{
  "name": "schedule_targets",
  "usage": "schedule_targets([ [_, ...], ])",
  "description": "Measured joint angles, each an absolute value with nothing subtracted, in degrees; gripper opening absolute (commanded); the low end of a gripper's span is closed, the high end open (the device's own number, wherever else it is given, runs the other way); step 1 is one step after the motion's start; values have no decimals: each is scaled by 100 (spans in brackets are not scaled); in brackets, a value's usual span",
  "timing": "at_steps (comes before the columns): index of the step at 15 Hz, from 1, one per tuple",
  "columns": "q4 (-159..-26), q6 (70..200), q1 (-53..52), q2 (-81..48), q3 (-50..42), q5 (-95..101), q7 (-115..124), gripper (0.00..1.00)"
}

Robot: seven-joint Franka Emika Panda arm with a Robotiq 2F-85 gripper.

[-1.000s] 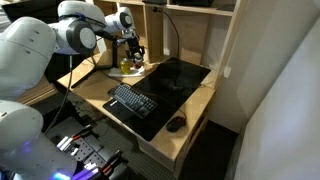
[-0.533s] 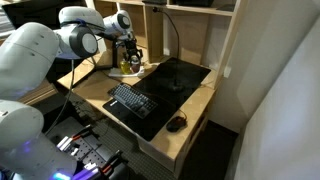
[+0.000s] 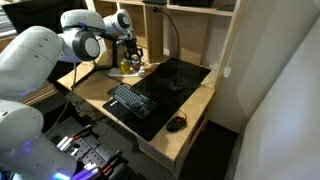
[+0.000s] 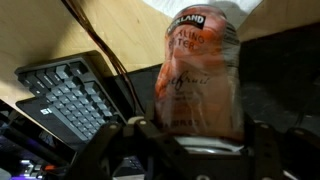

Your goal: Place the pink soda can upright on the paper

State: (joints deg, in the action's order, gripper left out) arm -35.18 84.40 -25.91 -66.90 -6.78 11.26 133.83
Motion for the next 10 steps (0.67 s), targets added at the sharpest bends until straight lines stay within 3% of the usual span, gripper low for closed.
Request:
schedule_targets([
  [8, -3172, 7814, -2545, -6697, -662, 620, 14150, 47],
  [9, -3171, 7811, -2535, -6717, -653, 513, 14281, 72],
  [10, -3173, 7814, -2533, -6730, -651, 508, 14303, 72],
])
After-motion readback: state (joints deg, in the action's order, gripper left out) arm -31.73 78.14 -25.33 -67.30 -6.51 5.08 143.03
